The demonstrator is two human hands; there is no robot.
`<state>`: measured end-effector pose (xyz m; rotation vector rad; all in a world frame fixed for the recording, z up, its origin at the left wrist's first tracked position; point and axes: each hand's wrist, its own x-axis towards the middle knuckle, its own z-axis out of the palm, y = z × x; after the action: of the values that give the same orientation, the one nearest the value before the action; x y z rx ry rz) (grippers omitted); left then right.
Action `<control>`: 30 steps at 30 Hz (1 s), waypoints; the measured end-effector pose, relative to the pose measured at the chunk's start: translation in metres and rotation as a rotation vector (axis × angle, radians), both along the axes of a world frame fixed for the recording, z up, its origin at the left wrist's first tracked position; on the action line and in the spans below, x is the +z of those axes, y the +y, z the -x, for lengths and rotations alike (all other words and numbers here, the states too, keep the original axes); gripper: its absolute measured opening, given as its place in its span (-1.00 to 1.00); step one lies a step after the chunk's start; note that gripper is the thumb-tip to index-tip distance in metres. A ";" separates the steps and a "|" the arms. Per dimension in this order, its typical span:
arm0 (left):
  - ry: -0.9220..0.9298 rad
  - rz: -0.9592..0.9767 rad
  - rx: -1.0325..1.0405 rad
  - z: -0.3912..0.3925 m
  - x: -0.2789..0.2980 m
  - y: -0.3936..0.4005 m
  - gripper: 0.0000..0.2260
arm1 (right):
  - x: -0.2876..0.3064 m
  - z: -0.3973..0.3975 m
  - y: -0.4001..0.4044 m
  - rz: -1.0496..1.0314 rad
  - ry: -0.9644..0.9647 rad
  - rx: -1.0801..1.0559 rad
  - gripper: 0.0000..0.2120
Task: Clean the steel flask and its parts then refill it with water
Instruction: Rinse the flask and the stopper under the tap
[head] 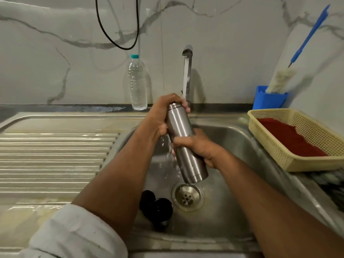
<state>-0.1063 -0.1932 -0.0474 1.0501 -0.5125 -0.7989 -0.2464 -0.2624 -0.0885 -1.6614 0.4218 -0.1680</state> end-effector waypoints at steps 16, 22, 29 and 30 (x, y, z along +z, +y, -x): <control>0.104 0.177 0.199 -0.009 0.004 0.013 -0.90 | 0.005 0.007 -0.017 0.213 0.066 -0.030 -0.36; 0.256 -0.112 0.598 0.018 0.000 -0.015 -0.55 | -0.001 0.000 -0.005 0.990 0.194 -0.409 -0.26; 0.163 0.019 0.185 0.017 -0.006 -0.011 -0.53 | 0.008 0.006 -0.018 0.303 0.059 -0.151 -0.44; 0.150 0.111 0.077 0.013 -0.006 -0.005 -0.63 | 0.010 0.008 -0.020 0.054 0.063 -0.024 -0.46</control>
<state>-0.1198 -0.1983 -0.0538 0.8943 -0.3819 -0.7659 -0.2543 -0.2820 -0.0783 -1.7186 0.4890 -0.1457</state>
